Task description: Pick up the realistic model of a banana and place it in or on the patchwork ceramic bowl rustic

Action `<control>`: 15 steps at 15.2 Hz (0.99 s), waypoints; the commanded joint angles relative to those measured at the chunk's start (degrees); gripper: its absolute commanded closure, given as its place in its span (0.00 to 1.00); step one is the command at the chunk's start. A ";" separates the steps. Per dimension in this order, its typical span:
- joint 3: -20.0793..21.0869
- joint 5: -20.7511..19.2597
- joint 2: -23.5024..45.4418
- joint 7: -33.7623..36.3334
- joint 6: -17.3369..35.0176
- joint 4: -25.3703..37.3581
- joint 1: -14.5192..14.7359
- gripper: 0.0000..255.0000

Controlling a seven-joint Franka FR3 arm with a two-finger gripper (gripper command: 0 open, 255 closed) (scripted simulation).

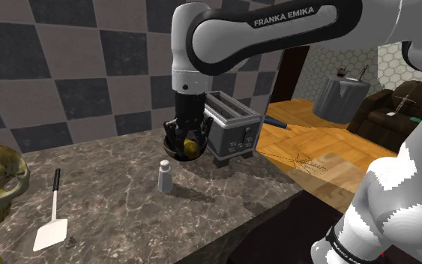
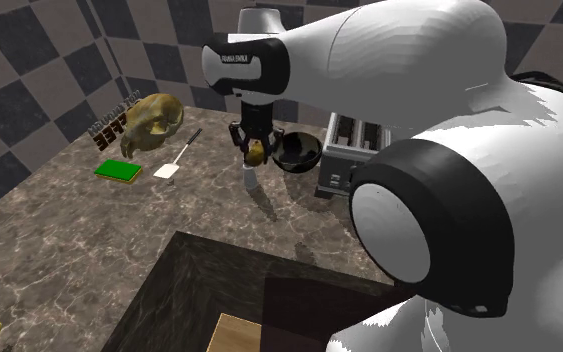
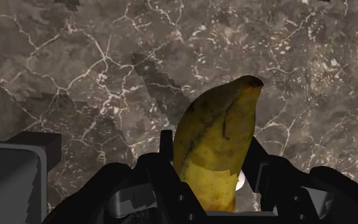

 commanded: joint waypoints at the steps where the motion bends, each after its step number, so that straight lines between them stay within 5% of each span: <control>1: -0.04 -0.01 -0.13 0.07 -0.92 0.78 -0.03 1.00; 15: -6.70 -5.44 19.00 -11.83 -8.21 25.32 -7.00 1.00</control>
